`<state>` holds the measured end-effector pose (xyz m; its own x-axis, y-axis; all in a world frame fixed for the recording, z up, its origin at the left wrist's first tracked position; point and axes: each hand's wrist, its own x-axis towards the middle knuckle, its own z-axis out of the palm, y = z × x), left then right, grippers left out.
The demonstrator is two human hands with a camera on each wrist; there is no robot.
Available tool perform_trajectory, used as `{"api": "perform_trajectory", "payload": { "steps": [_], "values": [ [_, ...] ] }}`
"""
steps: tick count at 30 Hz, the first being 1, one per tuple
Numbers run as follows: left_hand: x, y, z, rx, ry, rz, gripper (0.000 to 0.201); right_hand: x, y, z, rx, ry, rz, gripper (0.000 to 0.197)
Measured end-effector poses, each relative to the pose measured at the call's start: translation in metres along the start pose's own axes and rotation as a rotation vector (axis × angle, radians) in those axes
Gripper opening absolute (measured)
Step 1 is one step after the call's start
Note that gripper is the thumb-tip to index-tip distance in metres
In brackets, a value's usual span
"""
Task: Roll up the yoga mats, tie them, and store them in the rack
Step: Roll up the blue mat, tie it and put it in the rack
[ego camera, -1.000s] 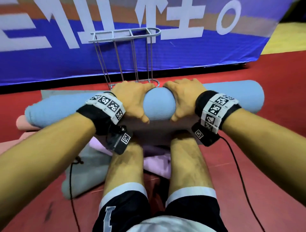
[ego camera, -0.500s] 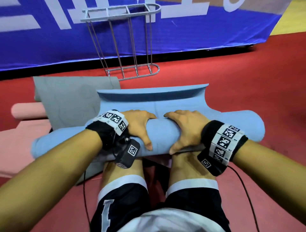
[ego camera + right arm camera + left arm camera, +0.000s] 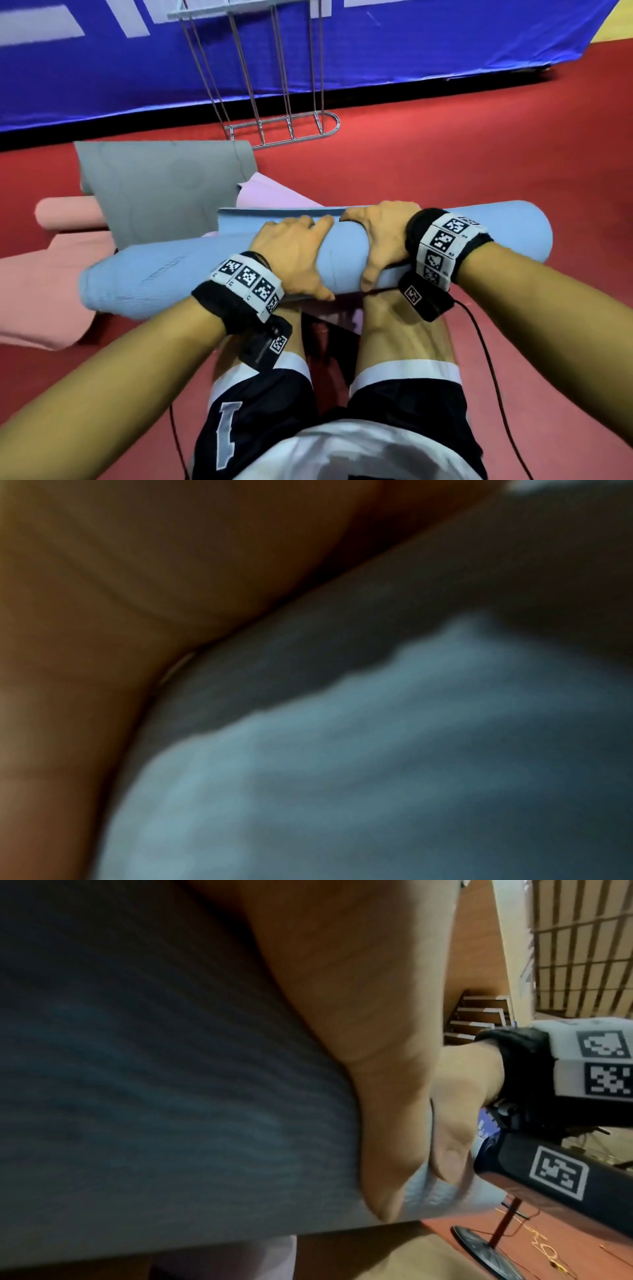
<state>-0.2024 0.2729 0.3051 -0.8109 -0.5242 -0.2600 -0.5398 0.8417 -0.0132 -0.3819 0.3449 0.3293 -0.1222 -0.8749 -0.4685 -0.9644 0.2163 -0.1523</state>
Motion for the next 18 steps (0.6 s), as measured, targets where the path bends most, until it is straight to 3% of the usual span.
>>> {"api": "perform_trajectory", "payload": {
  "steps": [6, 12, 15, 18],
  "values": [
    [0.003, -0.004, -0.002, 0.013, 0.025, 0.004, 0.112, -0.005, -0.001, 0.009, 0.004, 0.068, 0.011, 0.107],
    [0.010, -0.009, -0.011, -0.065, -0.032, -0.016, 0.107, -0.019, -0.014, 0.040, -0.179, 0.211, 0.029, 0.137],
    [0.013, -0.007, -0.011, -0.066, -0.020, -0.008, 0.104, -0.017, -0.012, 0.039, -0.178, 0.234, 0.032, 0.124],
    [0.009, -0.002, -0.002, -0.070, 0.037, -0.022, 0.114, -0.013, -0.009, 0.031, -0.166, 0.243, 0.019, 0.106]
  ]
}}
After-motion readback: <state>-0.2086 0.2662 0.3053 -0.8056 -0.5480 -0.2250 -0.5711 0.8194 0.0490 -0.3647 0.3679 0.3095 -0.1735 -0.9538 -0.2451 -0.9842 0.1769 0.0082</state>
